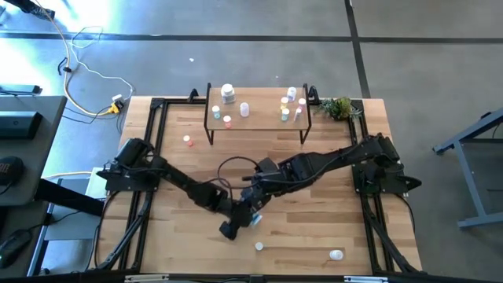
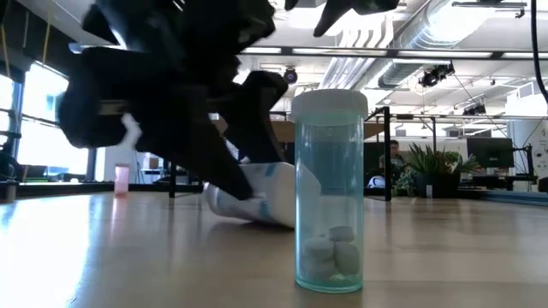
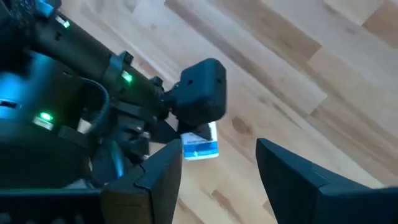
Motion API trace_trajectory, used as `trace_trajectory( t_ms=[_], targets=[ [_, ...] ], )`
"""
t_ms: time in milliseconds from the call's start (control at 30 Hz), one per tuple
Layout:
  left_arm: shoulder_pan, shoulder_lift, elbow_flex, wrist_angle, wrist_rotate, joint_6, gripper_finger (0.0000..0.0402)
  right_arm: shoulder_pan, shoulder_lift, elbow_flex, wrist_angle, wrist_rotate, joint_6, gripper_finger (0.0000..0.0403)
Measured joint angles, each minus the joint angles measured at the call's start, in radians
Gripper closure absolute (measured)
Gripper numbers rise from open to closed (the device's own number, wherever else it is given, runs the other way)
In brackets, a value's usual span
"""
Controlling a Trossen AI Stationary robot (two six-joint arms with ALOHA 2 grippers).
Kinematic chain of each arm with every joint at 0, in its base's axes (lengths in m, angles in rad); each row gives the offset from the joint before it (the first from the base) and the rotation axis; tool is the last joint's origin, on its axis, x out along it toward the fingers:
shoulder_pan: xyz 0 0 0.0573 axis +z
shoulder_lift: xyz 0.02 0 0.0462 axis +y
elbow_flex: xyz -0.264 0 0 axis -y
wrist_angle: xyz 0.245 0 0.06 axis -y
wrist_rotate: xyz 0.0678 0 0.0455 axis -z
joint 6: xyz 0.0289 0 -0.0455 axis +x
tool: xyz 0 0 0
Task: Pick and place medicine bottles onto shelf by color
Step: Put the white pill bottle on the shelf
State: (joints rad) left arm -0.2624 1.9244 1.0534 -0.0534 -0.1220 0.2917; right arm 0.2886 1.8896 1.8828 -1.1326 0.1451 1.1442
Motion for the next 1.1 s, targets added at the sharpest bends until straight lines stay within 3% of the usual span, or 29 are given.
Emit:
trace_trajectory(
  t_ms=[333, 800, 1100],
  targets=[
    [0.093, -0.063, -0.006, -0.033, 0.052, -0.001, 0.0177, -0.057, -0.012, 0.000, -0.063, -0.010, -0.053, 0.0206],
    [0.105, -0.103, -0.003, -0.037, 0.067, -0.043, 0.0177, -0.099, -0.100, 0.001, -0.073, 0.019, -0.106, 0.0206],
    [0.121, -0.192, -0.002, -0.034, 0.067, -0.082, 0.0177, -0.139, -0.138, 0.001, -0.074, 0.024, -0.177, 0.0206]
  ],
)
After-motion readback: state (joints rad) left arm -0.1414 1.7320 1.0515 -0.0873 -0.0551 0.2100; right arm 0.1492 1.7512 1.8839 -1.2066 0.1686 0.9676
